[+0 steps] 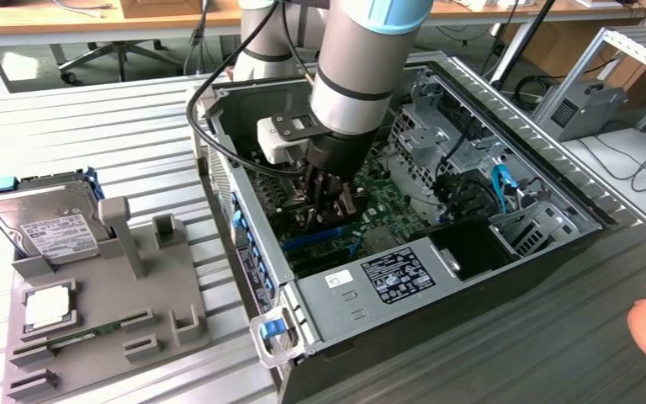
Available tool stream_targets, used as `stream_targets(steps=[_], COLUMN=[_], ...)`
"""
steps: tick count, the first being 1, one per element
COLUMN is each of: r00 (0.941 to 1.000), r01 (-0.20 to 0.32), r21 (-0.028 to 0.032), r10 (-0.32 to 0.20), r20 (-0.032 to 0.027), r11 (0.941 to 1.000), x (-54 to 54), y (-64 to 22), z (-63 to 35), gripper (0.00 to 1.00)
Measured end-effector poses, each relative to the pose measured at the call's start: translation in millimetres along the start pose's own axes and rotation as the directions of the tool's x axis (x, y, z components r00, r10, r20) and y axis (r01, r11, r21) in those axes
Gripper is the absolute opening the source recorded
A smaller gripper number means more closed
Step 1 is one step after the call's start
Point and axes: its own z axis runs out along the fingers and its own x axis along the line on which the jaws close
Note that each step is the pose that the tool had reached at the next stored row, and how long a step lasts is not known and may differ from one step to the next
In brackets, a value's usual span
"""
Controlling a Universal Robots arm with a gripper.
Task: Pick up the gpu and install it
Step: 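Insert the gpu into the slot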
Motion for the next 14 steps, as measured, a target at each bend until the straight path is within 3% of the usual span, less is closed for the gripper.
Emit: stream_targets(steps=[14], r00=[1.0000], r01=[0.000], r21=[-0.0001], r10=[0.000], r20=[-0.0002], r11=[1.0000], x=[0.4], y=[1.8], z=[12.7], gripper=[0.29])
